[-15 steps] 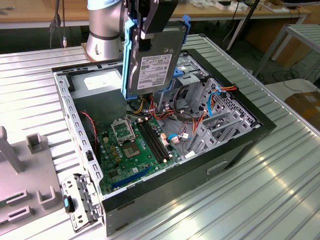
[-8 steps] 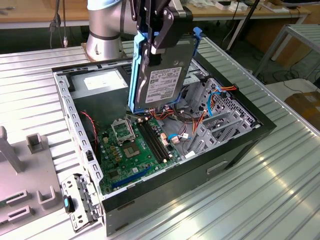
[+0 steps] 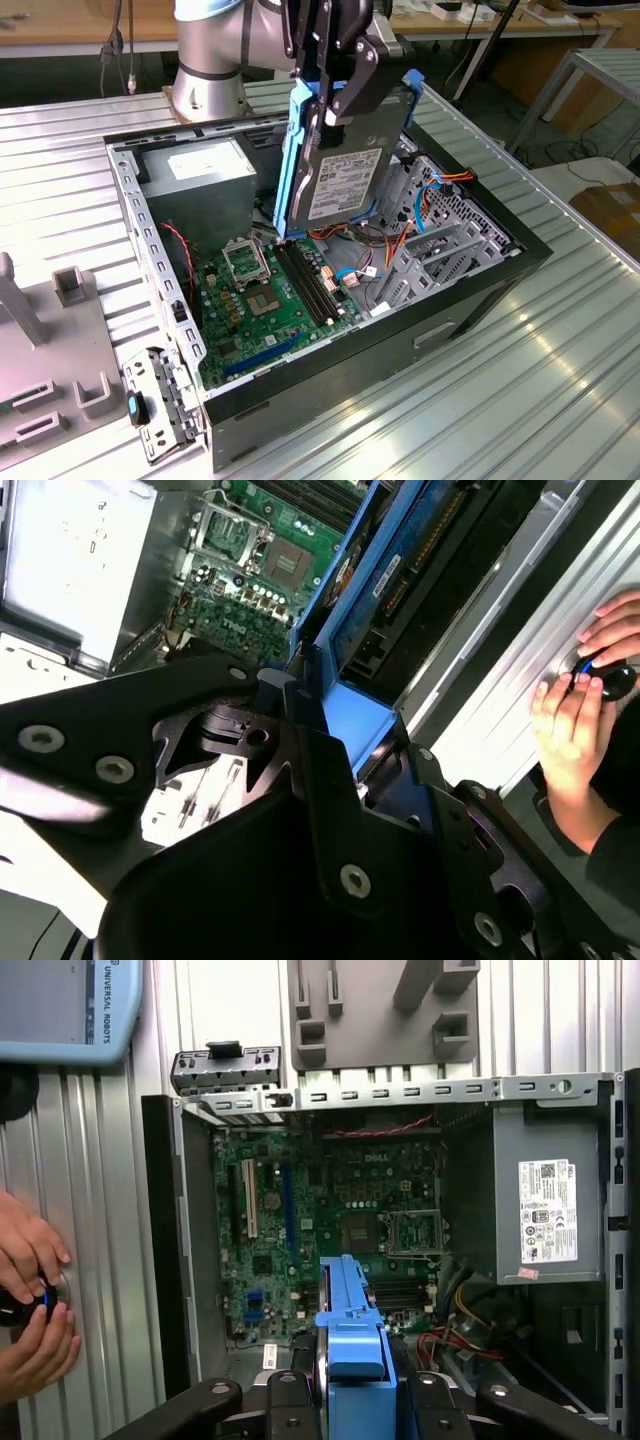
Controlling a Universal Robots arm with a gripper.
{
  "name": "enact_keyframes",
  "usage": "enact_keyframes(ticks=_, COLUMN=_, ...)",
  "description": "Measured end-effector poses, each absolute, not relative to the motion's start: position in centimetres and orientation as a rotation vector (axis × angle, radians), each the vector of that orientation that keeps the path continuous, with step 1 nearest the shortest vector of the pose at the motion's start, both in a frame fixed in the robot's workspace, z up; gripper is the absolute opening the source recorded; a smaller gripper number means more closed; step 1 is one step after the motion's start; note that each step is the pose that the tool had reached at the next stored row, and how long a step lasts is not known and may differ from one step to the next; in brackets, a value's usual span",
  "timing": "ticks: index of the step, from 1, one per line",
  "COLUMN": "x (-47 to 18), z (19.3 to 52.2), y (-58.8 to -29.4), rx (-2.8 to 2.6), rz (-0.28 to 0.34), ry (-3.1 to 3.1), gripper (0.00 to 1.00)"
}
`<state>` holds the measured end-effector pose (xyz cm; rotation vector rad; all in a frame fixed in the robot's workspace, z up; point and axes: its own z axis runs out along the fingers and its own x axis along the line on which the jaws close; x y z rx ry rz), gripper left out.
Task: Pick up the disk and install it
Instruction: 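Insert the disk into the insertion slot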
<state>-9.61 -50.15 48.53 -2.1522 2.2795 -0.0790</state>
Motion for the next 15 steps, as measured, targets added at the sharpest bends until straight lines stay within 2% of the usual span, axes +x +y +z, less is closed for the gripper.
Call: enact_keyframes(ticks=15, x=-4.7, z=47.5, y=-51.8, rx=-2.215, rz=-0.079, ry=2.217, gripper=0.37)
